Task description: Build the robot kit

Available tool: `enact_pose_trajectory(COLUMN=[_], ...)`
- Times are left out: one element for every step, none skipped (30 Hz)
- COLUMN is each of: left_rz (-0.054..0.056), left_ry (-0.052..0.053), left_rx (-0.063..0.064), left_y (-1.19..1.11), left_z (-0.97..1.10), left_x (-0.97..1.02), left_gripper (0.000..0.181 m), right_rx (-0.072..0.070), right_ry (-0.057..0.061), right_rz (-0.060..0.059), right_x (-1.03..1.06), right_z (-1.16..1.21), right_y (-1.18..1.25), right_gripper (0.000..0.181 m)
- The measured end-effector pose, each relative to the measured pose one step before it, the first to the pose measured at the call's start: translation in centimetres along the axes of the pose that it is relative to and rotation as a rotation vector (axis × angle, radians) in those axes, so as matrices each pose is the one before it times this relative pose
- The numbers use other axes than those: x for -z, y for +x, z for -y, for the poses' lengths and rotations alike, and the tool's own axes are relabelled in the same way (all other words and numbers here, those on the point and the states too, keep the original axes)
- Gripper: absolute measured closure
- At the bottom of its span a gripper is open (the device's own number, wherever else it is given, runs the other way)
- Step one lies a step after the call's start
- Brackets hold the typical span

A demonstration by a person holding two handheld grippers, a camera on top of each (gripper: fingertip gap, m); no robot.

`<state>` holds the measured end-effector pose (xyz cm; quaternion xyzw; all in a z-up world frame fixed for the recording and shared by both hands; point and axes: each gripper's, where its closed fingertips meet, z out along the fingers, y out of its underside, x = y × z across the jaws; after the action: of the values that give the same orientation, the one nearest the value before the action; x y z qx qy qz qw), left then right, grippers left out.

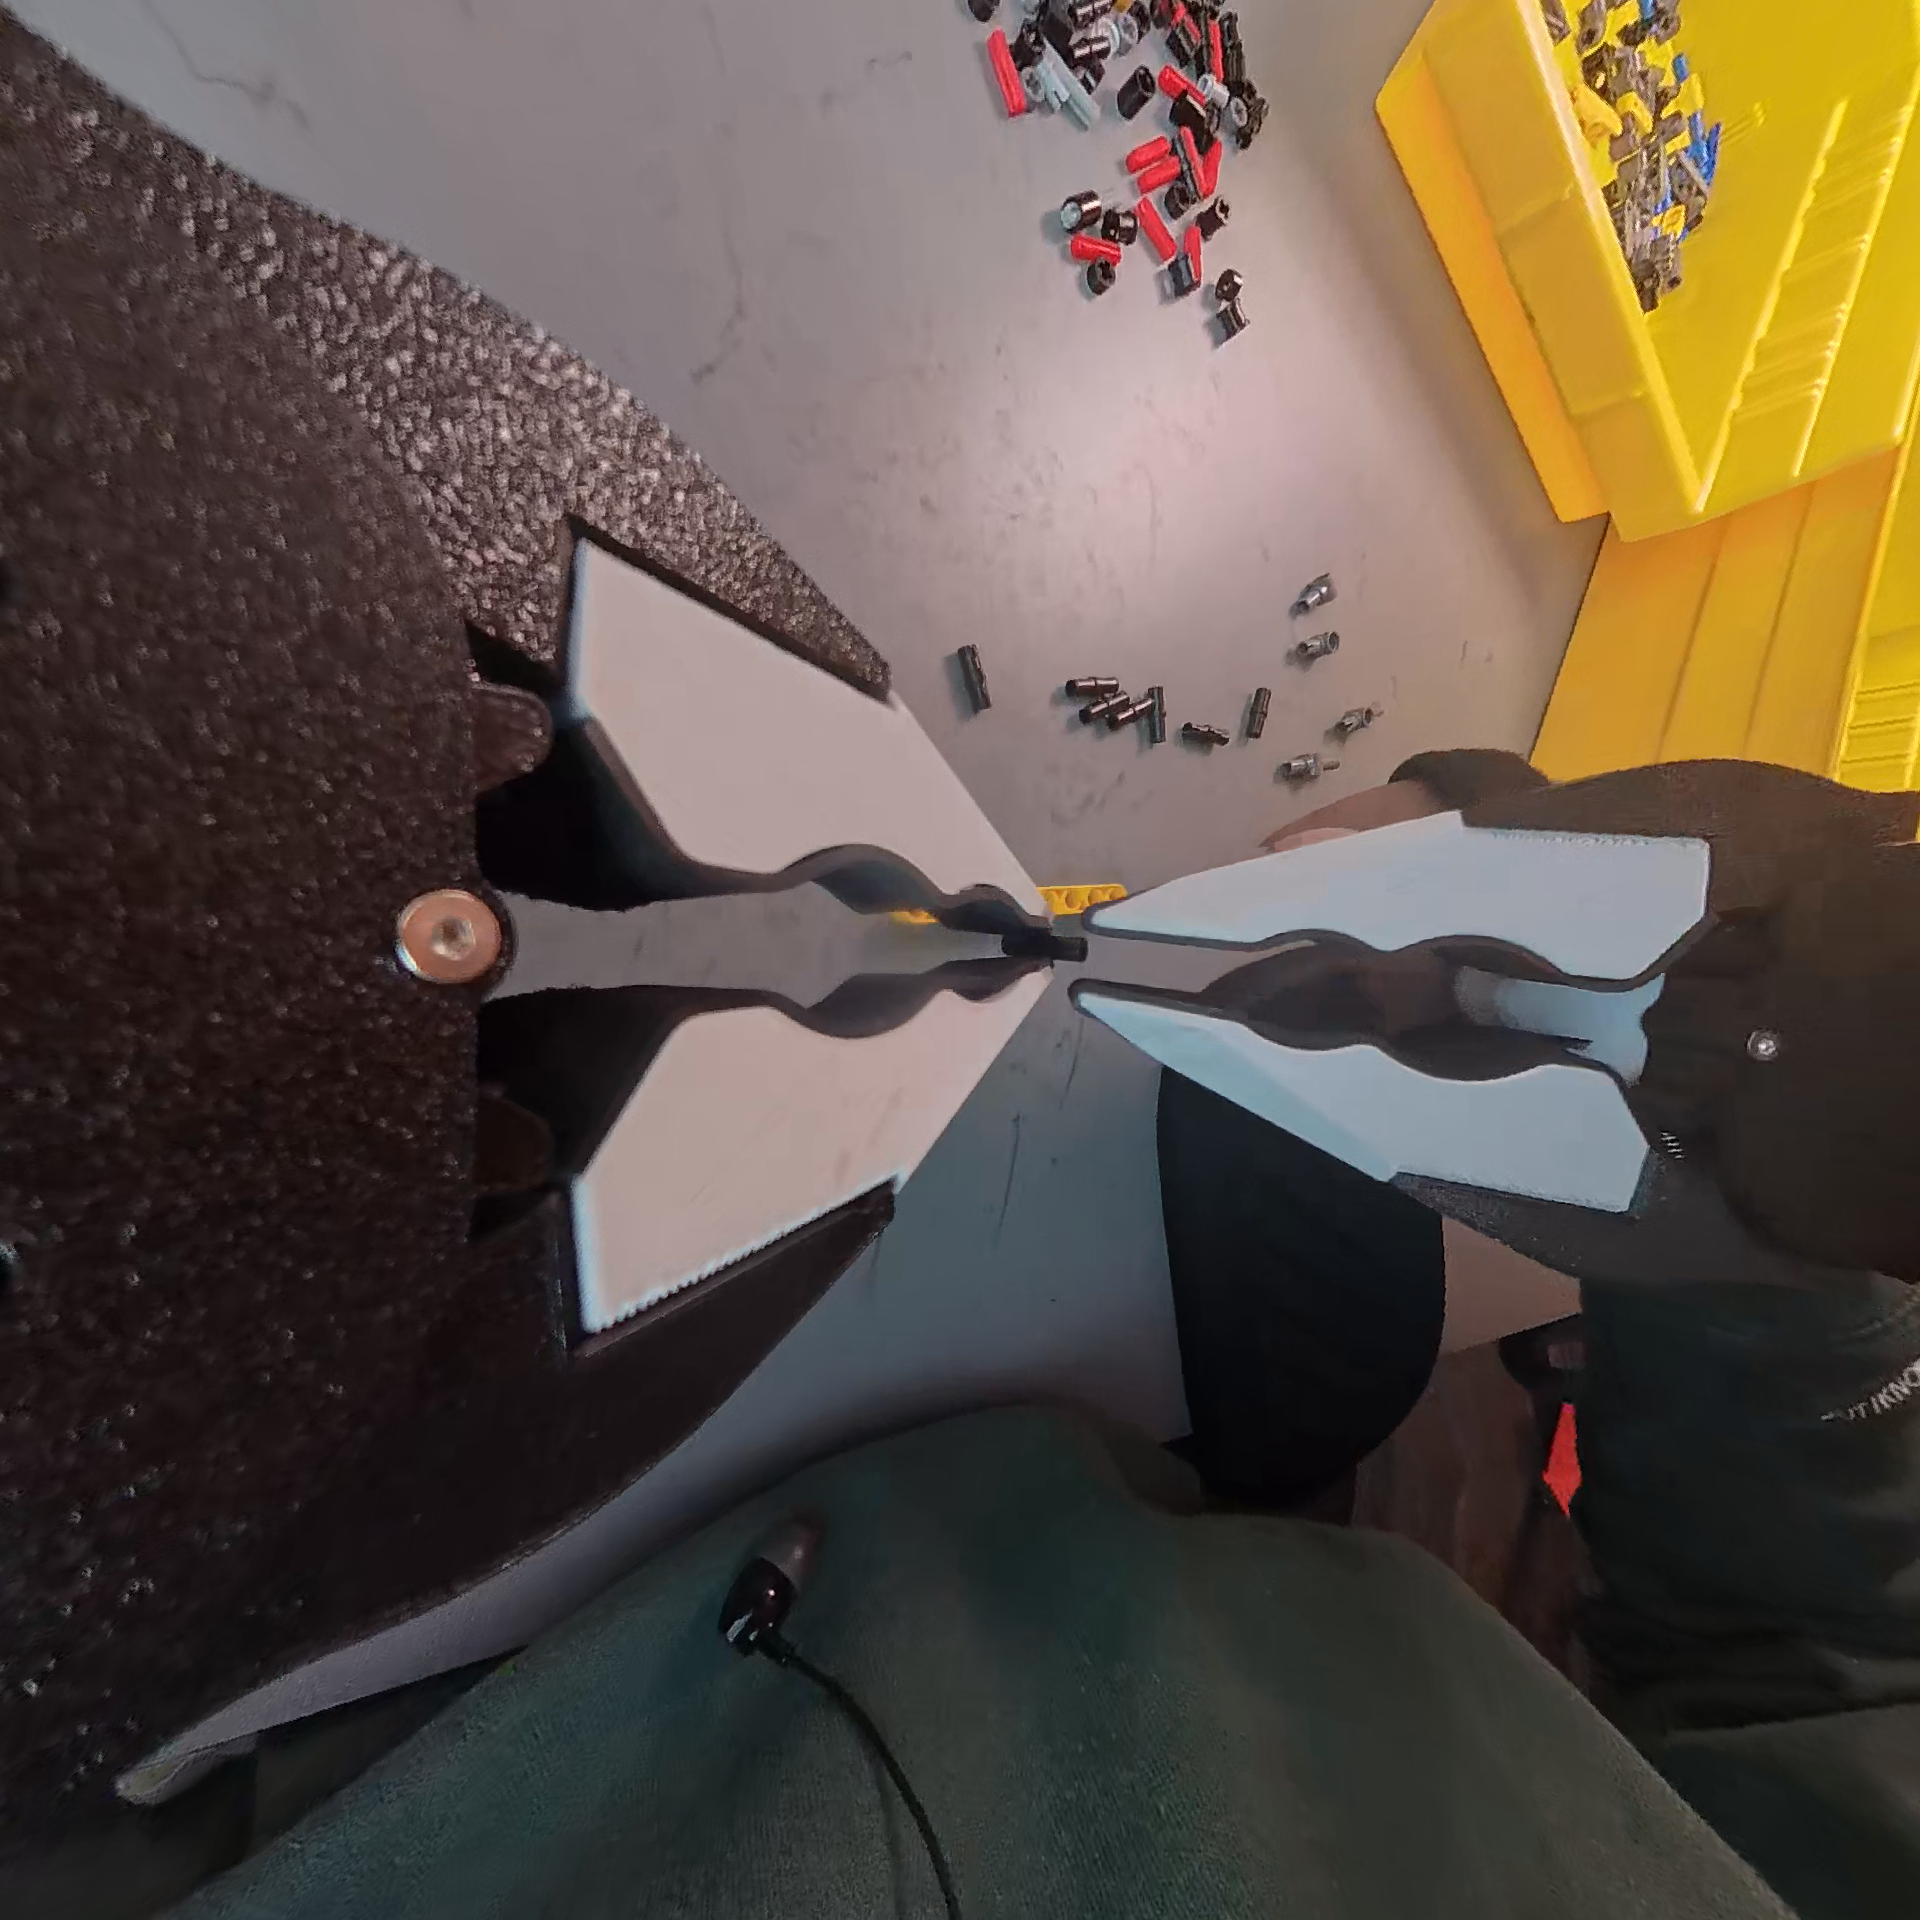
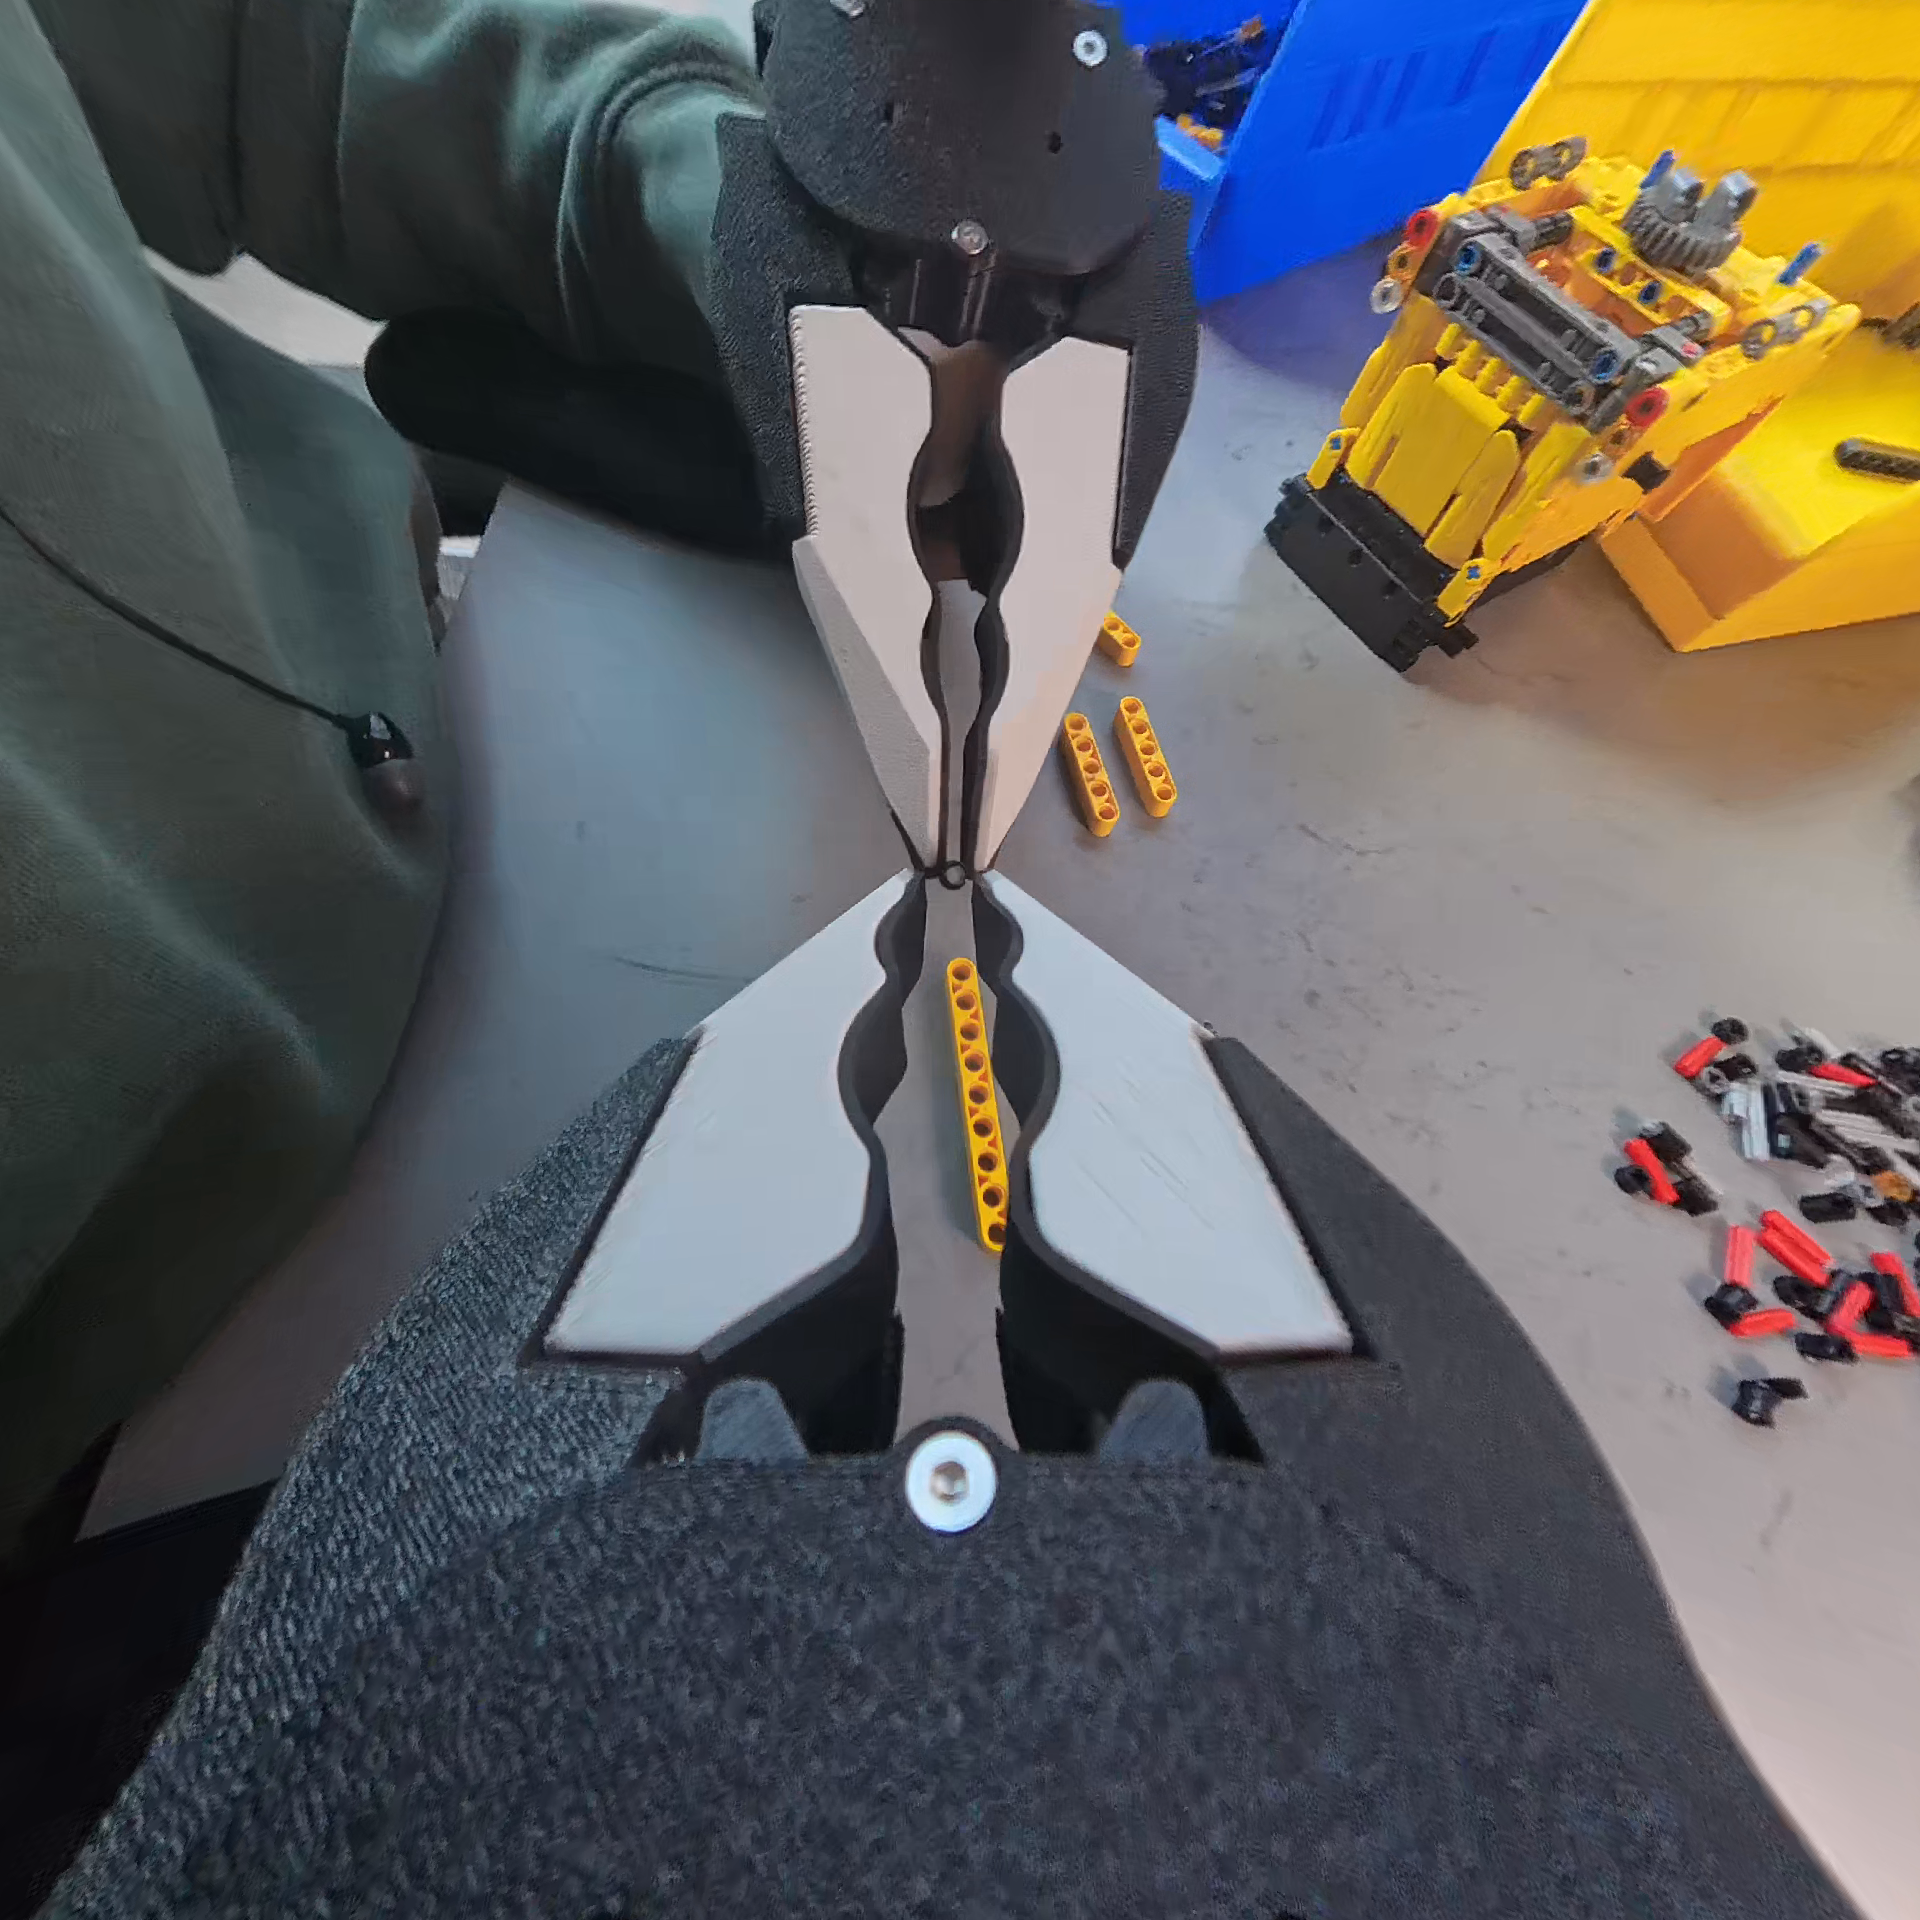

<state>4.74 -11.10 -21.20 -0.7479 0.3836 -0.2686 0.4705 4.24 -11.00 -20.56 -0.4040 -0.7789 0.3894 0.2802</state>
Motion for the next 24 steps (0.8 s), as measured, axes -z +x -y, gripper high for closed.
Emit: enact_pose_trajectory(left_rz=[-0.0031, -0.0021, -0.0020, -0.0018, 0.0009, -0.0006, -0.0028, -0.0012, -0.0014, -0.0084, -0.0040, 0.0051, 0.0060, 0.0079, 0.0021, 0.0007, -0.0010, -0.0036, -0.0034, -0.0038, -0.0036, -0.0016, 0.0004, -0.0024], left_ry=[-0.0037, -0.0048, -0.0048, -0.0053, -0.0065, -0.0044, -0.0027, -0.0008, 0.0020, 0.0028, 0.0047, 0.0034, -0.0019, -0.0010, 0.0039, 0.0053, 0.0036, 0.0022, 0.0043, 0.0043, 0.0038, 0.0037, -0.0005, -0.0029], left_rx=[-0.0040, -0.0045, -0.0034, -0.0031, -0.0039, -0.0017, -0.0007, -0.0012, 0.0011, 0.0049, 0.0022, -0.0096, -0.0182, -0.0136, -0.0054, 0.0001, -0.0003, -0.0022, -0.0034, -0.0029, -0.0019, -0.0009, -0.0009, 0.0017], left_y=[0.087, 0.090, 0.089, 0.069, 0.022, 0.031, 0.066, 0.017, 0.006, 0.075, 0.034, -0.024, 0.010, -0.040, 0.013, -0.002, 0.026, 0.073, 0.103, 0.116, 0.110, 0.068, 0.030, 0.033], left_z=[-0.052, -0.069, -0.066, -0.075, -0.128, -0.091, -0.060, -0.032, 0.022, 0.039, 0.069, 0.044, -0.029, -0.037, 0.015, 0.059, 0.064, 0.068, 0.110, 0.106, 0.091, 0.085, 0.007, -0.042], left_x=[-0.053, -0.043, -0.048, -0.034, -0.019, -0.024, -0.007, 0.002, 0.021, 0.032, 0.034, 0.067, 0.102, 0.100, 0.103, 0.066, 0.018, -0.023, -0.042, -0.030, -0.036, -0.001, -0.001, -0.001], left_gripper=[0.178, 0.178, 0.178, 0.178, 0.178, 0.178, 0.178, 0.178, 0.178, 0.178, 0.178, 0.178, 0.172, 0.167, 0.166, 0.167, 0.168, 0.168, 0.169, 0.171, 0.174, 0.177, 0.177, 0.177], right_rx=[0.0370, 0.0359, 0.0306, 0.0238, 0.0214, 0.0216, 0.0158, 0.0103, 0.0039, -0.0054, -0.0113, -0.0088, -0.0126, -0.0195, -0.0226, -0.0193, -0.0106, -0.0047, -0.0040, -0.0024, 0.0000, 0.0006, 0.0010, 0.0003], right_ry=[-0.0295, -0.0250, -0.0137, -0.0075, -0.0169, -0.0125, -0.0082, -0.0065, -0.0002, 0.0054, 0.0093, 0.0124, 0.0113, 0.0174, 0.0253, 0.0244, 0.0181, 0.0114, 0.0078, 0.0057, 0.0045, 0.0006, 0.0011, -0.0016], right_rz=[0.0003, 0.0023, 0.0018, 0.0072, 0.0060, 0.0051, 0.0076, 0.0038, 0.0029, 0.0098, 0.0066, 0.0001, 0.0029, 0.0016, 0.0039, 0.0052, -0.0002, -0.0033, 0.0017, 0.0005, 0.0013, 0.0003, 0.0009, 0.0013], right_x=[-0.180, -0.166, -0.134, -0.104, -0.108, -0.064, -0.046, -0.017, 0.017, 0.051, 0.058, 0.091, 0.138, 0.175, 0.205, 0.169, 0.105, 0.023, -0.009, -0.054, -0.058, -0.092, -0.077, -0.058], right_z=[-0.180, -0.153, 0.006, 0.069, -0.095, -0.049, -0.011, -0.015, 0.020, 0.040, 0.041, 0.012, -0.057, 0.032, 0.202, 0.268, 0.261, 0.192, 0.157, 0.117, 0.088, 0.034, 0.031, -0.001], right_y=[-0.100, -0.102, -0.077, -0.134, -0.067, -0.047, -0.082, 0.000, 0.037, -0.056, -0.016, 0.051, 0.033, 0.072, 0.001, -0.070, -0.039, -0.001, -0.076, -0.047, -0.066, -0.038, -0.047, -0.028], right_gripper=[0.173, 0.173, 0.173, 0.174, 0.174, 0.175, 0.175, 0.177, 0.177, 0.177, 0.178, 0.178, 0.178, 0.177, 0.177, 0.177, 0.177, 0.177, 0.177, 0.177, 0.177, 0.177, 0.177, 0.177])
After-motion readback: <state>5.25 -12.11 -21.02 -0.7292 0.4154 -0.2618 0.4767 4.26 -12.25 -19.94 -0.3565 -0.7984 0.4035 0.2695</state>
